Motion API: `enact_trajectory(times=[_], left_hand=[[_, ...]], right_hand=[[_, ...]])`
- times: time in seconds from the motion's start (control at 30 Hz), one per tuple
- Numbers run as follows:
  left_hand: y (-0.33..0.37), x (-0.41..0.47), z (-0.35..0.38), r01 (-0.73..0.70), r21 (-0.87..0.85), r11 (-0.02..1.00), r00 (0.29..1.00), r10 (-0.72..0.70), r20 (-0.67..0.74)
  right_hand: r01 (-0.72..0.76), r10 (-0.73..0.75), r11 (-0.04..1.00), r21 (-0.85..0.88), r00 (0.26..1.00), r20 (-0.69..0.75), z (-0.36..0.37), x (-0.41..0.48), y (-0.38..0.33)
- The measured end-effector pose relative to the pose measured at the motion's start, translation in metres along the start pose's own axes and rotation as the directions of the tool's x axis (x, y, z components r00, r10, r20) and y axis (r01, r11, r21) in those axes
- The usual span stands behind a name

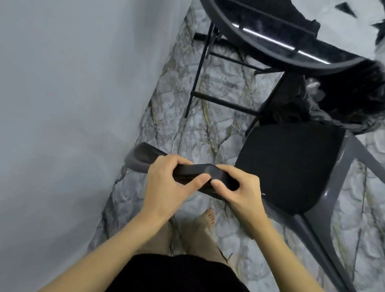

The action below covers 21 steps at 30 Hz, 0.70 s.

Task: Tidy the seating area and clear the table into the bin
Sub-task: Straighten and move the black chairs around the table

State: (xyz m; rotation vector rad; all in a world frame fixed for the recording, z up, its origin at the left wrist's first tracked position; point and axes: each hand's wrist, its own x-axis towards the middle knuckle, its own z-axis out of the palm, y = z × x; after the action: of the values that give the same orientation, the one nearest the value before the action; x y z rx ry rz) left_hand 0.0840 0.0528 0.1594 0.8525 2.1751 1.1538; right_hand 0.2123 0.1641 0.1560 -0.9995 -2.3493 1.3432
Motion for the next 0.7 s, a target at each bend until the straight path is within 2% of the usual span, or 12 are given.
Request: enact_trajectory(times=[0.13,0.23,0.33,0.43,0.7], left_hand=[[0.042,-0.029,-0.018,-0.078,0.022,0.997,0.995,0.079,-0.054],[0.061,-0.05,-0.013,-0.14,0.043,0.989,0.989,0.141,-0.034],[0.074,-0.065,-0.002,-0.184,0.061,0.981,0.983,0.183,0.028],[0.086,-0.075,0.005,-0.255,0.078,0.964,0.962,0.245,0.118],[0.149,-0.104,0.042,-0.421,0.003,0.907,0.85,0.394,0.35]], right_hand=[[0.026,-0.015,0.995,0.099,0.994,-0.11,-0.014,-0.03,-0.022],[0.017,0.007,0.99,0.142,0.986,-0.167,-0.03,-0.053,-0.024],[-0.001,0.04,0.984,0.18,0.977,-0.211,-0.05,-0.07,-0.027],[0.007,0.028,0.991,0.137,0.967,-0.254,-0.07,-0.084,-0.029],[0.02,0.07,0.976,0.217,0.914,-0.401,-0.132,-0.15,-0.011]])
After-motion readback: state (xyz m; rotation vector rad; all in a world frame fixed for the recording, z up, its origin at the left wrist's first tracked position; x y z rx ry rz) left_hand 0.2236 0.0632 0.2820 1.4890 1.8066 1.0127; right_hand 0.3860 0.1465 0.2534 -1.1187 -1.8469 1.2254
